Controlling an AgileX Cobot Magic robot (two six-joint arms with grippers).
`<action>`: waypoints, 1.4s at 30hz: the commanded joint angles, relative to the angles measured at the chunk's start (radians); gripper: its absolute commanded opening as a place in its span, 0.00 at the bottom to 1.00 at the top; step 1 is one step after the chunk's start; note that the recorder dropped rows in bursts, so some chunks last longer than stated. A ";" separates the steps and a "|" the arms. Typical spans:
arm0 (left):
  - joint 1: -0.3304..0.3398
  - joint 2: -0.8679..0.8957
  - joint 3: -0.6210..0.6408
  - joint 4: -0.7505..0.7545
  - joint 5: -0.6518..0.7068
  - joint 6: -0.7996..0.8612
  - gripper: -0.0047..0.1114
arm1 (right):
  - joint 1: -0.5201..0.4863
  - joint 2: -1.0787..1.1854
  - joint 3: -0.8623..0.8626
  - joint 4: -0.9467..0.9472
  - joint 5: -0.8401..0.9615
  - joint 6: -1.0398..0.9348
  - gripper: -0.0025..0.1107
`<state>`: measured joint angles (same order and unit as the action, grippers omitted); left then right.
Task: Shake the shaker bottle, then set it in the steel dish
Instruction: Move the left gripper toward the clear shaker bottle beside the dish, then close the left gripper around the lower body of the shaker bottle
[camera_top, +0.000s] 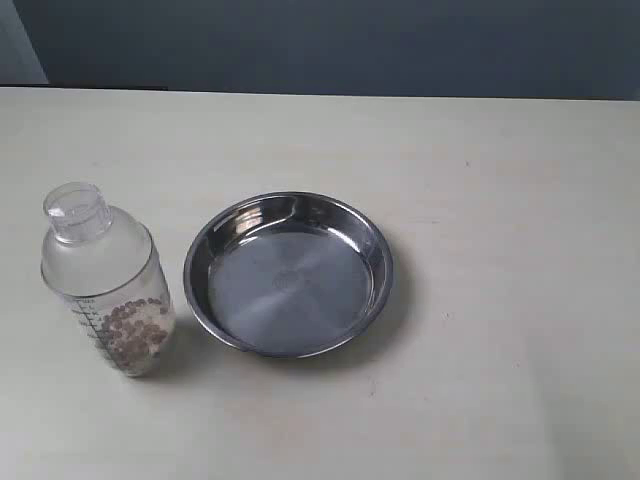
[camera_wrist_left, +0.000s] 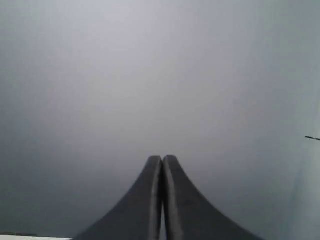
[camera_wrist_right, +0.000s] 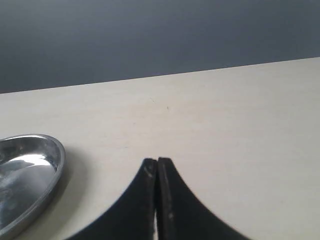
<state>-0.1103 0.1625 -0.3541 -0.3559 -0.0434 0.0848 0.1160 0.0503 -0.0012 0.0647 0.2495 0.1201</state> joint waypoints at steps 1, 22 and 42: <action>0.000 0.234 -0.130 0.119 -0.009 0.008 0.05 | 0.002 0.004 0.001 -0.003 -0.014 -0.004 0.01; -0.133 0.494 0.061 0.311 -0.485 -0.159 0.68 | 0.002 0.004 0.001 -0.003 -0.014 -0.004 0.01; -0.138 0.970 0.257 0.582 -0.821 -0.371 0.95 | 0.002 0.004 0.001 -0.003 -0.014 -0.004 0.01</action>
<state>-0.2412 1.0997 -0.1034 0.2211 -0.8695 -0.3048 0.1160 0.0503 -0.0012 0.0647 0.2495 0.1201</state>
